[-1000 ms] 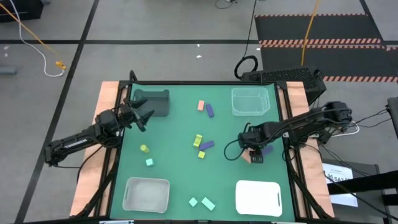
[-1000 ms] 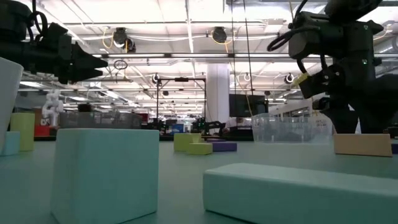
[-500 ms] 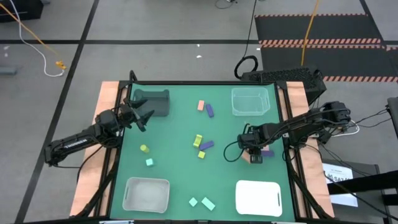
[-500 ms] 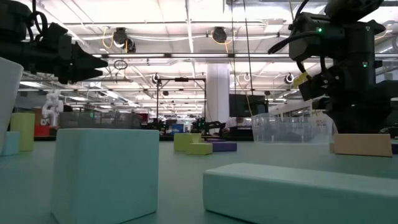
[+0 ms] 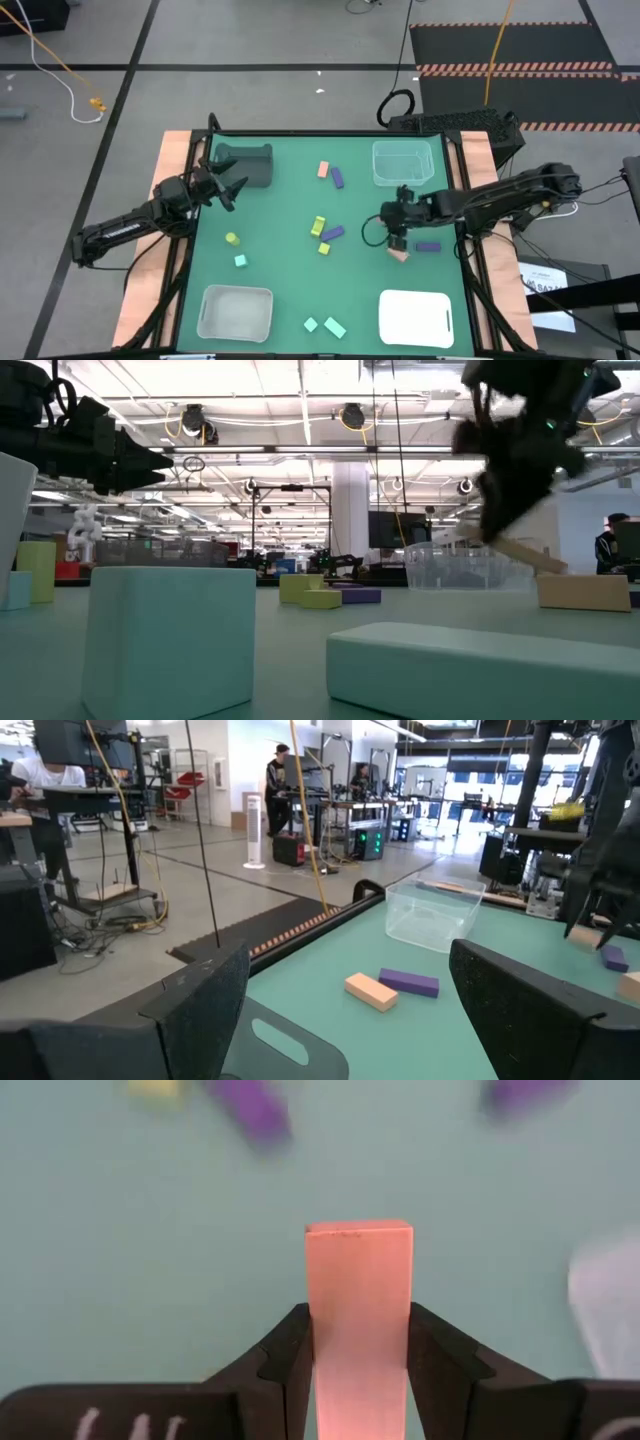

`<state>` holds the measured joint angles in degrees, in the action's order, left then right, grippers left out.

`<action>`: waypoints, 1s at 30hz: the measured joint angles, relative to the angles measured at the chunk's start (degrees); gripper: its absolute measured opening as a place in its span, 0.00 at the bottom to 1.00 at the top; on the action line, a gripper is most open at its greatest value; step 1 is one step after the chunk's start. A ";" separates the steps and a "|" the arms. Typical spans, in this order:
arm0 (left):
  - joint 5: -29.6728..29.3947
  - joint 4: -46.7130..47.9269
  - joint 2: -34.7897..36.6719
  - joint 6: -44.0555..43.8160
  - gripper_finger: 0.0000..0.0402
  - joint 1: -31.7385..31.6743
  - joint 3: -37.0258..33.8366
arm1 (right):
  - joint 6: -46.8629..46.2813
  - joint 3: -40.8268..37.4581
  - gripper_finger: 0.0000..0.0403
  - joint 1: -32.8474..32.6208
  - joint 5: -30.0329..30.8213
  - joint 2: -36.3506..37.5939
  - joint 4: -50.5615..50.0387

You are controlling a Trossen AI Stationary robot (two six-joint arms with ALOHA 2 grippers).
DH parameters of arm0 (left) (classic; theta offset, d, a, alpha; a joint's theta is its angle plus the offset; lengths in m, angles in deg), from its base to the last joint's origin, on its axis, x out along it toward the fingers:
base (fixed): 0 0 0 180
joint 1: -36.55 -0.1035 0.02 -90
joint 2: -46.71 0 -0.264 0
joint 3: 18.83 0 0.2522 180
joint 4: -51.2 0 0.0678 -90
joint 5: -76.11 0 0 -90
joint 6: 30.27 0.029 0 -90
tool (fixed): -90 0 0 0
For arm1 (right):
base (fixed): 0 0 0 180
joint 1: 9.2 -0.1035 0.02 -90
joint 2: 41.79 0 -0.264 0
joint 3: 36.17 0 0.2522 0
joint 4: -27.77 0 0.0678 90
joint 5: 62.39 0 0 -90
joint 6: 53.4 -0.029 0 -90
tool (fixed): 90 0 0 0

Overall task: Sort & place blocks by color
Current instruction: Put the middle peach orange block into the transparent bin

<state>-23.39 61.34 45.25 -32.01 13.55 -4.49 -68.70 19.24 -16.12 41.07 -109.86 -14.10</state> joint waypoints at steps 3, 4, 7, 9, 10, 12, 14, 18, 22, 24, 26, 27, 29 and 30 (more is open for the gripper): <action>0.00 0.00 0.00 0.00 0.86 0.00 0.00 | 2.72 0.07 0.28 0.00 0.24 2.08 12.09; -0.01 0.00 -0.01 0.00 0.86 0.00 0.01 | 3.98 0.07 0.28 0.00 0.22 2.38 16.29; 0.00 0.00 -0.01 0.00 0.86 0.00 0.00 | 8.32 0.09 0.28 0.00 0.04 2.75 28.43; 0.00 0.00 -0.02 0.00 0.86 -0.02 0.00 | 11.14 0.09 0.28 0.00 -0.02 2.75 35.52; 0.00 0.00 -0.01 0.00 0.86 -0.01 0.01 | 12.48 0.09 0.28 -0.01 -0.02 2.75 38.85; -0.01 0.00 0.00 0.00 0.86 0.00 0.00 | 15.31 0.09 0.28 -0.02 -0.07 2.75 45.06; 0.00 0.00 -0.02 0.00 0.86 0.00 0.00 | 17.96 0.09 0.28 -0.09 -0.11 2.75 50.71; 0.00 0.00 -0.02 0.00 0.86 -0.01 0.00 | 21.63 0.09 0.28 -0.67 -1.05 2.77 58.02; -0.02 0.00 -0.02 0.00 0.86 0.00 0.02 | 21.79 0.09 0.28 -0.72 -5.43 2.77 60.25; 0.00 0.00 -0.02 0.00 0.86 -0.01 0.02 | 20.98 0.09 0.28 -0.76 -6.19 2.75 60.25; -0.02 0.00 -0.02 0.00 0.86 0.00 0.00 | 19.68 0.09 0.28 -0.76 -6.15 2.75 60.04; -0.02 -0.05 0.00 0.17 0.86 -0.01 0.00 | 19.04 0.09 0.28 -0.76 -6.13 2.75 59.89; -0.02 -1.71 -0.04 2.90 0.86 -0.13 0.00 | 17.92 0.09 0.28 -0.76 -6.15 2.75 59.32; -0.04 -3.15 -0.02 3.64 0.86 -0.17 0.00 | 17.40 0.09 0.28 -0.76 -6.12 2.75 59.08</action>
<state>-23.43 58.19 45.23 -28.36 13.37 -4.49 -51.30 19.33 -16.89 34.95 -107.11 44.98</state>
